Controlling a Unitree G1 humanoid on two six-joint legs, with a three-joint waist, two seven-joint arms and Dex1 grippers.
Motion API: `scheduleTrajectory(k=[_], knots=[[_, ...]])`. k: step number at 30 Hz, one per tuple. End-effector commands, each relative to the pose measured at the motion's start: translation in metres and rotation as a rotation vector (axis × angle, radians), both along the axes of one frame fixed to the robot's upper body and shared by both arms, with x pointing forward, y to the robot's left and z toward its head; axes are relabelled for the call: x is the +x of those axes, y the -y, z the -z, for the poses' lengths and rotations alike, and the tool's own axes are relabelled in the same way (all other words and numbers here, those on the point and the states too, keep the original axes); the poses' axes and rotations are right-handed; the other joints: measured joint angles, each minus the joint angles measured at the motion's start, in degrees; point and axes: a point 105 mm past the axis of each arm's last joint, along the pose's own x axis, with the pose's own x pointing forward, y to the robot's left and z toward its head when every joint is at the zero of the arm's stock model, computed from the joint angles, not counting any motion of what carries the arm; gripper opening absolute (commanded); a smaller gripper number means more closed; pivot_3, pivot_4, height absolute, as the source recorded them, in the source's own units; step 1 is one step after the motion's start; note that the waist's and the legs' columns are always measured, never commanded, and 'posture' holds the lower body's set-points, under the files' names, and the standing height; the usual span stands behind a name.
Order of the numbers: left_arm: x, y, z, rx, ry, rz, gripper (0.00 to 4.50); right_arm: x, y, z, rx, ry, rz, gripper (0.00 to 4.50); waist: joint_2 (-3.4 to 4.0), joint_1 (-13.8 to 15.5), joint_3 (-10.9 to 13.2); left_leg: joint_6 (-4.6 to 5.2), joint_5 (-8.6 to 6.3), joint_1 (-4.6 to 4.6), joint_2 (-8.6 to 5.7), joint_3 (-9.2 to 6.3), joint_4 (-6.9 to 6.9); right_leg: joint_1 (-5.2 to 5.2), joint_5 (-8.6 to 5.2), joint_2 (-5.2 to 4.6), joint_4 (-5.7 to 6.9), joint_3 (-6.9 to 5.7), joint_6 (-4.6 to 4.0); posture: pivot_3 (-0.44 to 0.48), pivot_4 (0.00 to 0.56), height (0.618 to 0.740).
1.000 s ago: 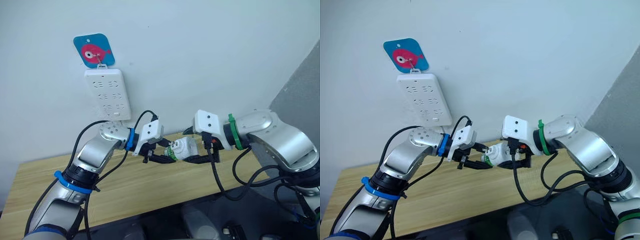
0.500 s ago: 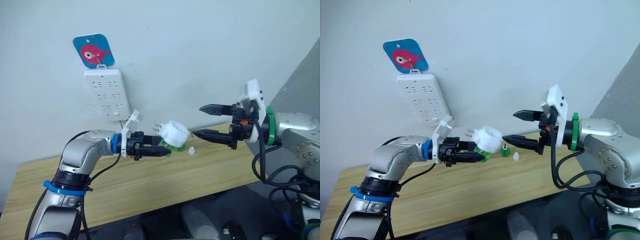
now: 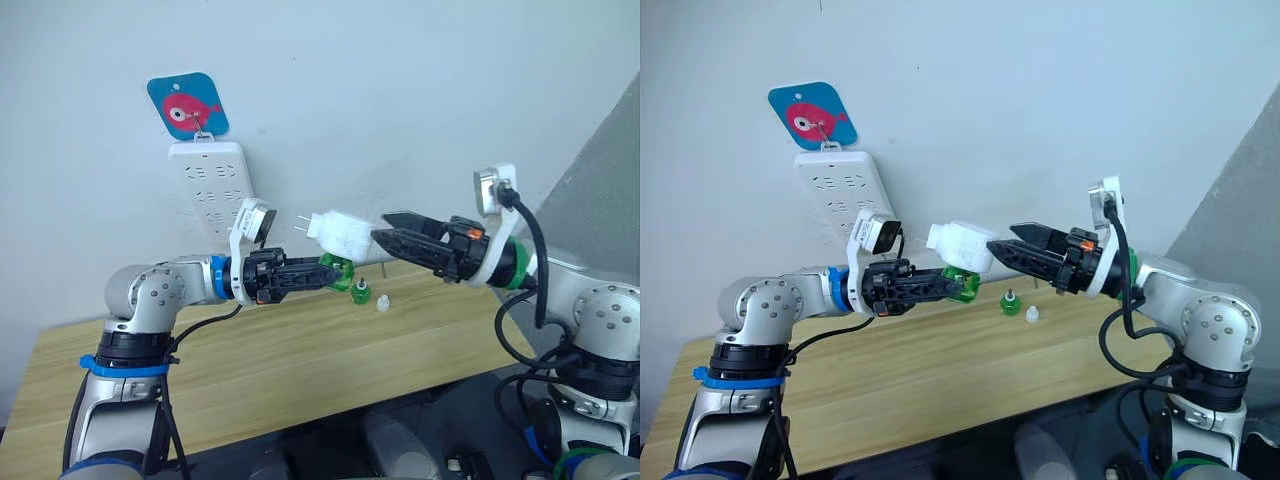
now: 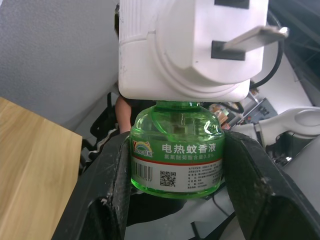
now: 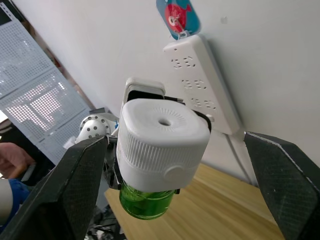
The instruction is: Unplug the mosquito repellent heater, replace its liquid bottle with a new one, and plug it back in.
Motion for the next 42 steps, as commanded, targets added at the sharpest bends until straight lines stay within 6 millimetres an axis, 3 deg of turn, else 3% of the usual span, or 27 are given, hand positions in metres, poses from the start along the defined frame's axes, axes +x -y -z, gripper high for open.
scheduleTrajectory(k=[1, 11, 23, 28, 39, 42], knots=[[-0.004, 0.000, -0.017, -0.042, 0.048, 0.015, 2.24, -0.005, -0.007, -0.008, 0.068, -0.010, -0.061, 4.50, 0.00, 0.01, -0.02, 0.00, 0.00, 0.00, 0.00, 0.01, 0.00, 0.00, 0.00, 0.00, 0.00, 0.01, 0.00, -0.293, 0.071, 0.740], [-0.009, 0.002, -0.020, -0.057, 0.049, 0.034, 2.24, -0.011, -0.029, -0.009, 0.129, -0.116, -0.188, 4.50, 0.00, 0.01, -0.04, 0.00, 0.00, 0.00, 0.00, 0.02, 0.00, 0.00, 0.00, 0.00, -0.01, 0.02, 0.00, -0.289, 0.070, 0.740], [-0.012, 0.003, -0.021, -0.063, 0.043, 0.051, 2.24, -0.009, -0.039, -0.018, 0.164, -0.120, -0.244, 4.50, -0.01, 0.18, -0.09, 0.00, 0.00, -0.01, 0.00, 0.01, -0.01, 0.00, -0.04, 0.00, -0.04, 0.01, 0.06, -0.273, 0.060, 0.740], [-0.012, 0.001, -0.021, -0.060, 0.037, 0.050, 2.24, -0.010, -0.042, -0.018, 0.166, -0.119, -0.262, 2.99, 0.00, 0.21, -0.10, 0.00, 0.00, -0.01, -0.01, 0.02, -0.01, 0.00, -0.03, 0.00, -0.04, 0.02, 0.05, -0.268, 0.057, 0.740], [-0.006, -0.002, -0.019, -0.028, -0.012, 0.027, 2.24, -0.012, -0.043, -0.020, 0.177, -0.109, -0.268, 2.97, 0.00, 0.28, -0.13, 0.00, 0.00, -0.01, 0.00, 0.01, -0.01, 0.00, -0.04, 0.00, -0.04, 0.01, 0.06, -0.268, 0.055, 0.740], [-0.002, -0.003, -0.016, -0.003, -0.003, 0.007, 3.17, -0.012, -0.043, -0.021, 0.185, -0.109, -0.264, 2.97, 0.00, 0.29, -0.15, 0.00, 0.00, -0.01, -0.01, 0.02, 0.00, 0.00, -0.06, 0.00, -0.04, 0.01, 0.09, -0.266, 0.057, 0.740]])
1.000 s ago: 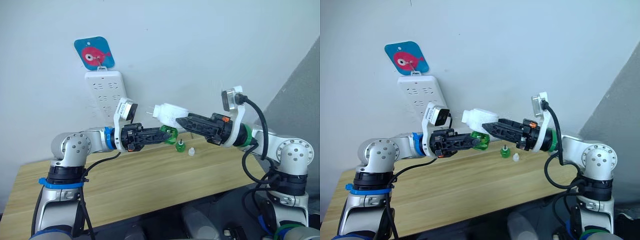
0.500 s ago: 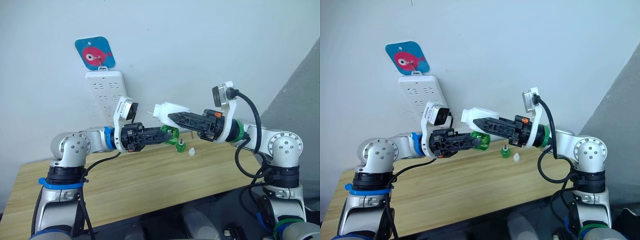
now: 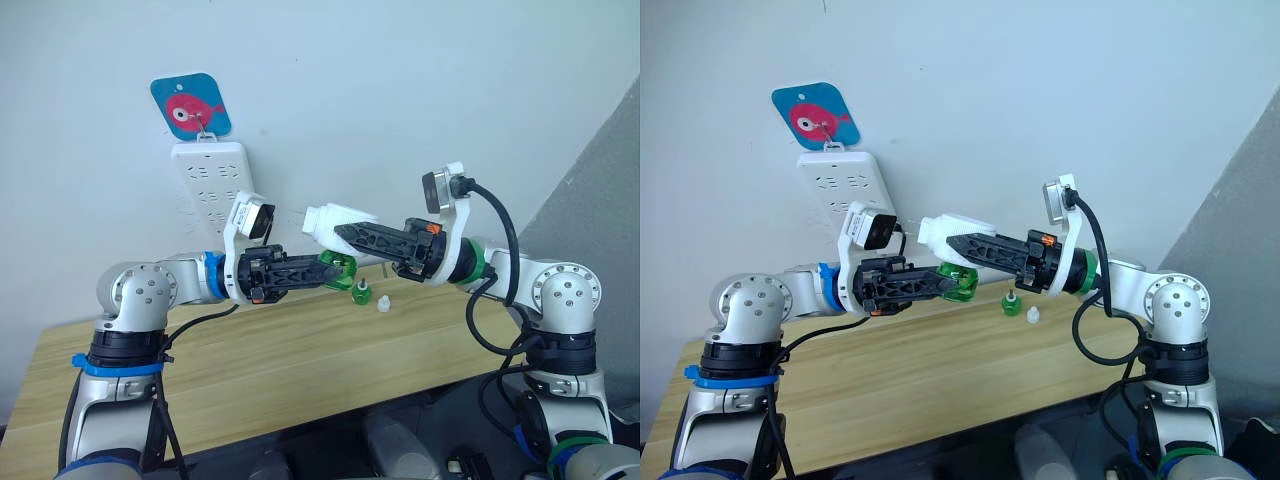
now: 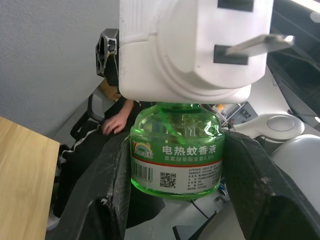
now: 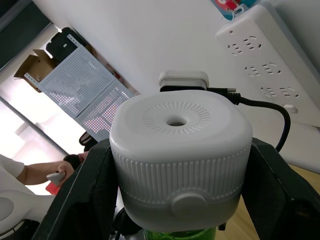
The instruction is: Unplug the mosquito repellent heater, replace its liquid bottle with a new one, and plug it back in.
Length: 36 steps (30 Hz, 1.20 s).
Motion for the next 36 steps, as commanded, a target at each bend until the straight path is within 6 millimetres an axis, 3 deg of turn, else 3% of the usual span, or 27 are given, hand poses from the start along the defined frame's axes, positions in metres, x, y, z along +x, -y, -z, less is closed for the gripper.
scheduleTrajectory(k=[1, 4, 5, 10, 16, 19, 22, 26, 31, 36], knots=[[0.005, -0.004, -0.002, 0.034, 0.024, -0.034, 3.43, -0.011, -0.004, -0.018, 0.057, 0.062, -0.053, 2.97, 0.00, -0.02, -0.01, 0.00, 0.00, 0.00, 0.00, 0.00, 0.00, 0.00, 0.00, 0.00, 0.00, 0.00, 0.00, -0.266, 0.057, 0.740], [0.005, -0.007, -0.001, 0.050, 0.047, -0.053, 4.41, -0.010, -0.004, -0.019, 0.063, 0.064, -0.045, 2.97, 0.00, -0.04, -0.01, 0.00, 0.00, 0.01, 0.01, 0.00, -0.02, -0.01, 0.01, 0.01, 0.00, 0.00, -0.01, -0.266, 0.057, 0.740], [0.006, -0.010, 0.001, 0.065, 0.063, -0.071, 4.50, -0.010, -0.003, -0.019, 0.063, 0.064, -0.040, 2.97, 0.00, -0.04, -0.01, 0.00, 0.00, 0.01, 0.01, 0.00, -0.02, -0.01, 0.01, 0.00, 0.00, 0.00, -0.02, -0.266, 0.057, 0.740], [0.004, -0.035, 0.014, 0.208, 0.150, -0.169, 4.50, -0.004, 0.003, -0.018, 0.052, 0.073, 0.013, 2.97, 0.01, -0.02, -0.01, 0.00, 0.00, 0.01, 0.03, 0.01, -0.05, -0.03, 0.00, 0.01, -0.02, 0.02, -0.03, -0.257, 0.070, 0.740], [0.012, -0.072, 0.023, 0.343, 0.375, -0.450, 4.50, 0.008, 0.014, -0.014, -0.026, 0.142, 0.156, 2.97, 0.02, 0.49, -0.02, 0.00, 0.00, 0.00, 0.03, 0.03, -0.08, -0.04, -0.07, 0.01, -0.04, 0.03, -0.04, -0.224, 0.075, 0.740], [0.007, -0.092, 0.027, 0.393, 0.478, -0.594, 4.50, 0.013, 0.021, -0.012, -0.155, 0.269, 0.283, 2.97, 0.03, 1.40, -0.01, 0.00, -0.01, -0.01, 0.04, 0.05, -0.09, -0.06, -0.07, 0.01, -0.07, 0.05, -0.04, -0.206, 0.084, 0.740], [0.013, -0.117, 0.028, 0.428, 0.566, -0.862, 4.50, 0.016, 0.025, -0.011, -0.278, 0.396, 0.399, 2.97, 0.03, 2.13, -0.01, 0.01, -0.01, 0.00, 0.05, 0.11, -0.14, -0.08, -0.14, 0.00, -0.08, 0.12, 0.00, -0.203, 0.088, 0.740], [0.012, -0.139, 0.027, 0.465, 0.635, -1.054, 4.50, 0.013, 0.025, -0.005, -0.414, 0.529, 0.462, 2.97, -0.01, 3.28, 0.00, 0.01, -0.01, 0.01, 0.06, 0.21, -0.08, -0.07, -0.16, 0.01, -0.09, 0.19, 0.04, -0.192, 0.101, 0.740], [0.030, -0.164, 0.025, 0.474, 0.600, -1.149, 4.50, -0.001, 0.012, 0.004, -0.481, 0.620, 0.424, 2.97, -0.04, 4.74, 0.02, 0.01, -0.01, 0.05, 0.05, 0.26, -0.06, -0.06, -0.17, 0.02, -0.09, 0.21, 0.06, -0.192, 0.112, 0.740], [0.051, -0.169, 0.016, 0.498, 0.631, -1.111, 4.50, -0.008, 0.003, 0.012, -0.500, 0.643, 0.392, 2.97, -0.15, 4.77, 0.07, 0.01, -0.01, 0.03, 0.05, 0.29, -0.04, -0.05, -0.17, 0.03, -0.13, 0.21, 0.07, -0.192, 0.120, 0.740]])
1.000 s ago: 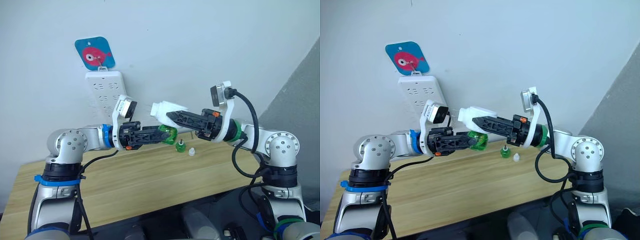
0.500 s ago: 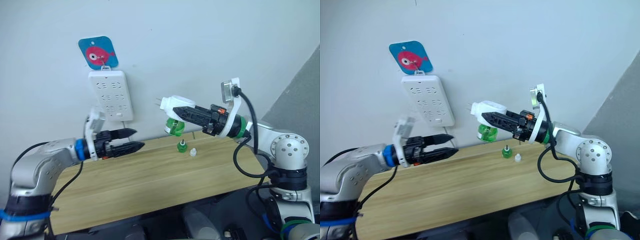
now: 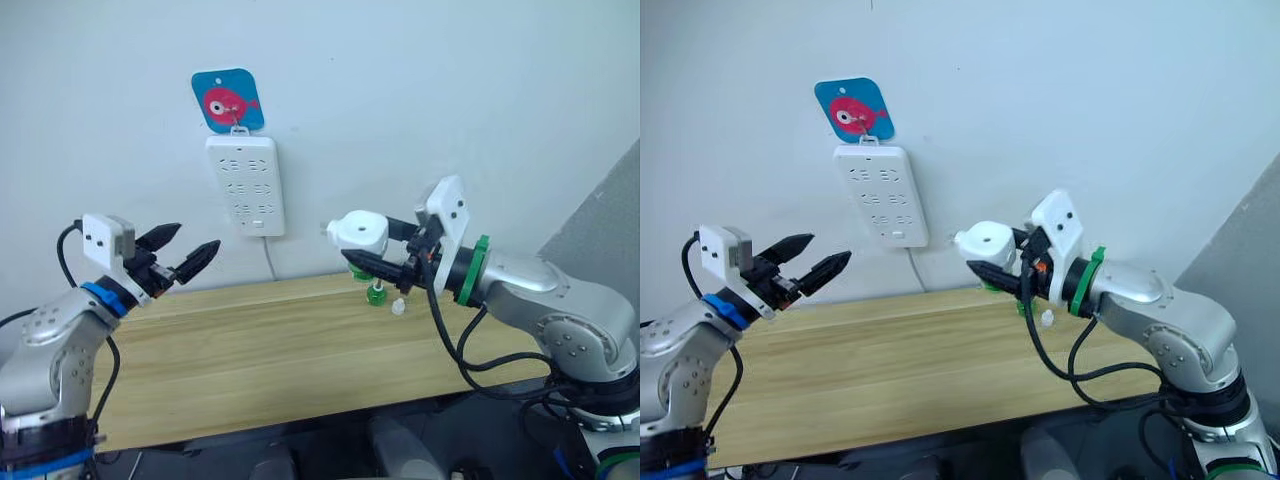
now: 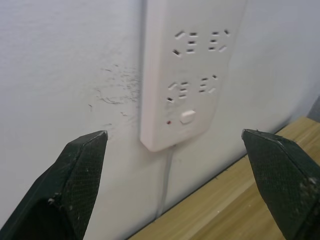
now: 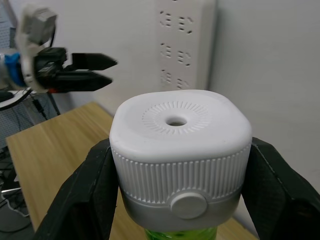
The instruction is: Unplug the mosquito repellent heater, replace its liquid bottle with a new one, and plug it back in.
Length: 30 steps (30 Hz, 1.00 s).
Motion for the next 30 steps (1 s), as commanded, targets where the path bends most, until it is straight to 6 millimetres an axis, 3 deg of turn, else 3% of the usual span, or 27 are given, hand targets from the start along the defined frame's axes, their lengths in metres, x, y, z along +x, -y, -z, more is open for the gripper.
scheduleTrajectory(k=[1, 19, 30], knots=[[0.013, -0.003, -0.012, 0.068, 0.037, 0.015, 4.50, -0.008, -0.005, -0.007, -0.001, 0.073, -0.025, 2.97, -0.01, 0.01, 0.01, 0.00, 0.00, 0.00, 0.00, 0.00, 0.00, 0.00, 0.00, 0.00, 0.00, 0.00, 0.00, -0.192, 0.120, 0.740], [0.062, 0.017, -0.019, 0.148, 0.083, 0.087, 4.50, -0.015, -0.011, 0.000, -0.014, 0.067, -0.043, 2.97, -0.17, -0.11, 0.24, 0.00, 0.00, 0.01, 0.02, -0.06, -0.05, -0.01, -0.01, 0.01, 0.00, -0.04, -0.01, -0.218, 0.139, 0.740], [0.070, 0.032, -0.021, 0.146, 0.045, 0.213, 4.50, -0.017, -0.010, 0.001, -0.021, 0.061, -0.041, 2.97, -0.22, 0.99, 0.29, -0.01, 0.02, -0.03, -0.03, -0.35, 0.01, 0.09, -0.01, 0.01, 0.01, -0.28, 0.01, -0.222, 0.139, 0.740]])
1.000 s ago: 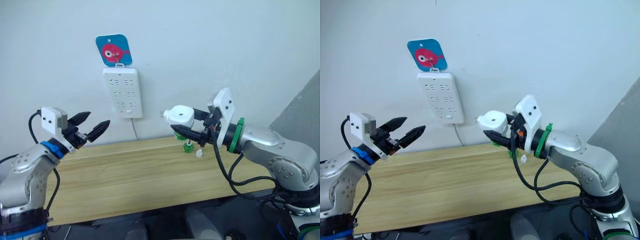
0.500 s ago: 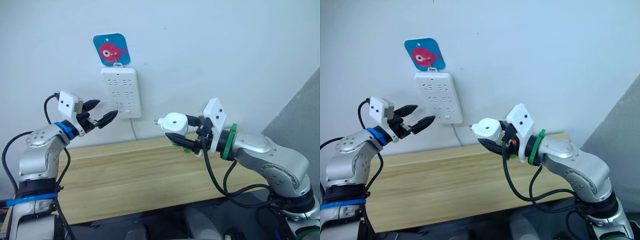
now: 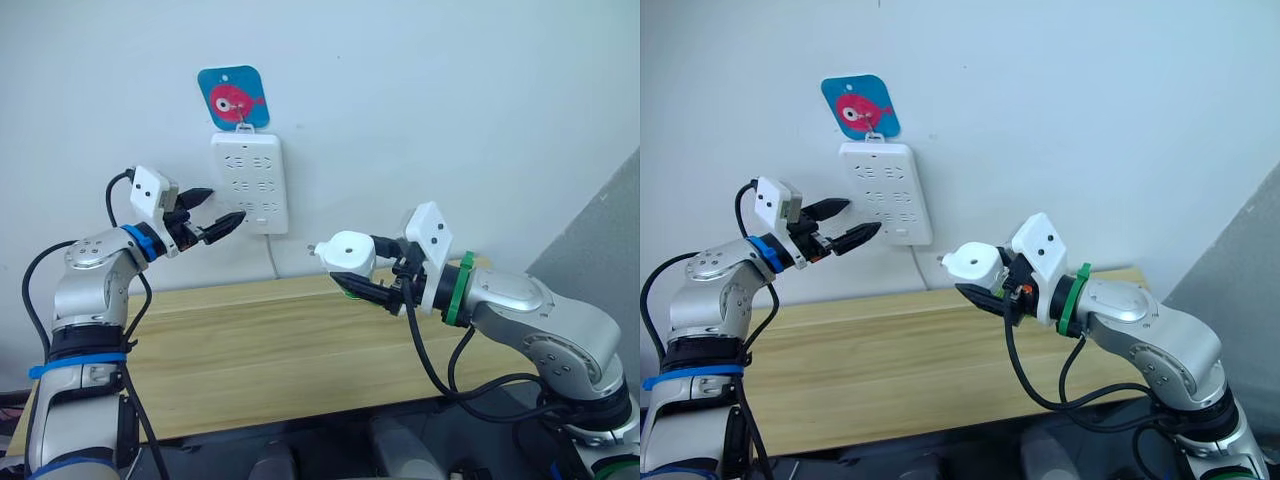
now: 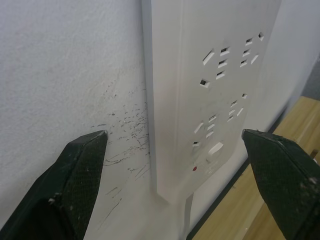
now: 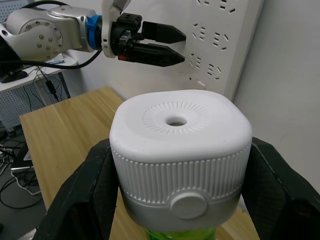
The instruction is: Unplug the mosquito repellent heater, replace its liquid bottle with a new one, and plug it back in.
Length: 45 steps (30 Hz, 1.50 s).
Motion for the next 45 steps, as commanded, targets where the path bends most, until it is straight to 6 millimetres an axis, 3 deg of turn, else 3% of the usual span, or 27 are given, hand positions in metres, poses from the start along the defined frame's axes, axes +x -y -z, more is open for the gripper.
scheduleTrajectory(k=[1, 13, 19, 25, 33, 36, 44, 45], knots=[[0.003, 0.012, -0.012, 0.016, 0.022, 0.063, 4.50, -0.005, 0.001, -0.014, 0.024, 0.059, -0.010, 2.97, 0.00, 0.33, 0.01, 0.00, 0.00, -0.01, 0.00, -0.03, 0.00, 0.00, 0.00, 0.00, -0.01, -0.02, 0.00, -0.222, 0.139, 0.740], [0.000, 0.013, -0.010, 0.029, 0.017, 0.076, 4.50, -0.006, 0.001, -0.015, 0.019, 0.052, -0.012, 2.97, 0.00, -0.88, 0.13, 0.00, 0.00, -0.02, 0.03, -0.03, -0.06, -0.05, -0.02, 0.01, -0.03, -0.02, -0.04, -0.241, 0.128, 0.740], [-0.003, 0.029, -0.008, 0.018, -0.014, 0.161, 4.50, -0.006, -0.001, -0.017, 0.020, 0.053, -0.013, 2.97, 0.01, -0.94, 0.13, 0.00, 0.00, -0.03, 0.03, -0.03, -0.06, -0.05, -0.03, 0.00, -0.04, -0.02, -0.03, -0.241, 0.128, 0.740], [-0.010, 0.041, -0.018, -0.015, -0.047, 0.245, 4.50, -0.005, -0.001, -0.017, 0.018, 0.050, -0.013, 2.97, 0.01, -1.30, 0.20, 0.00, -0.01, -0.03, 0.04, 0.00, -0.12, -0.08, -0.04, 0.01, -0.06, 0.00, -0.05, -0.247, 0.132, 0.740], [-0.007, 0.043, -0.029, -0.084, -0.033, 0.233, 4.50, -0.004, -0.004, -0.018, 0.023, 0.052, -0.018, 2.97, -0.02, -1.32, 0.32, 0.00, -0.01, -0.03, 0.04, 0.02, -0.12, -0.08, -0.04, 0.01, -0.06, 0.01, -0.04, -0.244, 0.130, 0.740], [-0.007, 0.044, -0.032, -0.099, -0.029, 0.236, 3.90, -0.004, -0.006, -0.019, 0.025, 0.052, -0.022, 2.97, -0.02, -1.32, 0.41, 0.00, -0.01, -0.03, 0.04, 0.03, -0.12, -0.08, -0.04, 0.01, -0.07, 0.01, -0.04, -0.243, 0.129, 0.740], [-0.008, 0.049, -0.026, -0.111, -0.043, 0.243, 1.34, 0.005, -0.025, -0.019, 0.035, 0.060, -0.019, 2.97, -0.09, -1.27, 0.60, 0.00, -0.01, -0.04, 0.04, 0.01, -0.10, -0.08, -0.04, 0.01, -0.06, 0.01, -0.04, -0.244, 0.130, 0.740], [-0.008, 0.050, -0.025, -0.116, -0.044, 0.239, 1.30, 0.009, -0.030, -0.019, 0.036, 0.062, -0.007, 2.97, -0.09, -1.25, 0.62, 0.00, -0.01, -0.03, 0.05, 0.01, -0.10, -0.08, -0.04, 0.01, -0.06, 0.01, -0.04, -0.247, 0.130, 0.740]])
